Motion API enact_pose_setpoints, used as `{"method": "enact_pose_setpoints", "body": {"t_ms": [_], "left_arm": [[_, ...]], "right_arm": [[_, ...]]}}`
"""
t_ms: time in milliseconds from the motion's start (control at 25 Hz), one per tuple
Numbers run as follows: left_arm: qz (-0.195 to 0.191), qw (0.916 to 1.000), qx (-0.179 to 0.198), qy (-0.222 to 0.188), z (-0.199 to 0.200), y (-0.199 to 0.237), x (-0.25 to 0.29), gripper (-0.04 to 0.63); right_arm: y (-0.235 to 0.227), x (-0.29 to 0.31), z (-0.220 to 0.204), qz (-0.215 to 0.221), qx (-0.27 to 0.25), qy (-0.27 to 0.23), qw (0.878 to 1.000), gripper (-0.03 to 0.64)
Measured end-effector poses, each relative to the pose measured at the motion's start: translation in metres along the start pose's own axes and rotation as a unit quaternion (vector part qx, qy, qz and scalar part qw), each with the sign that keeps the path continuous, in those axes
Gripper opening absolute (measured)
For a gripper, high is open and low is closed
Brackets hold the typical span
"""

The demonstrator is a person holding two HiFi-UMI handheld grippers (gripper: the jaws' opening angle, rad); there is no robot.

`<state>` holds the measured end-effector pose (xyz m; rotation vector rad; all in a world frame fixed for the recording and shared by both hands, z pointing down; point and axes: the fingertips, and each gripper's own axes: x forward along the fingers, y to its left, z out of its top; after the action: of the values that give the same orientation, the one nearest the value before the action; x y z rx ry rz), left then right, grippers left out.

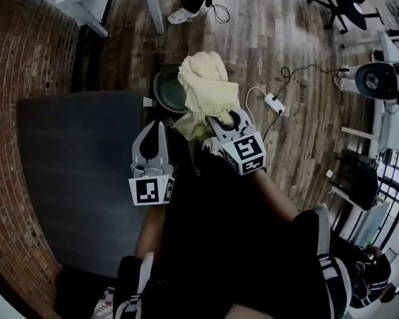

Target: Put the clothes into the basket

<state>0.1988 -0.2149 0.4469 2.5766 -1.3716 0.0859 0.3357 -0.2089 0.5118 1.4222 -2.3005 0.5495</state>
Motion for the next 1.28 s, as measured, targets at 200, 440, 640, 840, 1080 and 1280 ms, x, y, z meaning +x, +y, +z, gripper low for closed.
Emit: {"method": "enact_pose_setpoints", "body": {"t_ms": [200,440,640,840,1080,1280], "left_arm": [[0.0,1.0,0.001,0.006,-0.005,0.021,0.008,0.003],[0.005,0.9997,-0.006,0.022,-0.021,0.046,0.011,0.003],[0.011,0.9992,-0.02,0.033,-0.032,0.061,0.016,0.003],[0.019,0.9981,-0.044,0.038,-0.037,0.071,0.02,0.003],[0.011,0.9981,-0.037,0.048,-0.047,0.077,0.026,0.003],[0.012,0.9978,-0.041,0.051,-0.047,0.082,0.03,0.003]], "right_arm": [[0.002,0.033,-0.005,0.001,0.0,0.015,1.0,0.109],[0.001,0.073,-0.016,-0.004,-0.001,0.041,0.999,0.11],[-0.002,0.103,-0.025,-0.008,-0.004,0.06,0.998,0.117],[-0.005,0.126,-0.031,-0.013,-0.012,0.079,0.997,0.133],[-0.014,0.16,-0.061,-0.025,-0.046,0.13,0.99,0.202],[-0.016,0.17,-0.066,-0.028,-0.049,0.134,0.989,0.202]]}}
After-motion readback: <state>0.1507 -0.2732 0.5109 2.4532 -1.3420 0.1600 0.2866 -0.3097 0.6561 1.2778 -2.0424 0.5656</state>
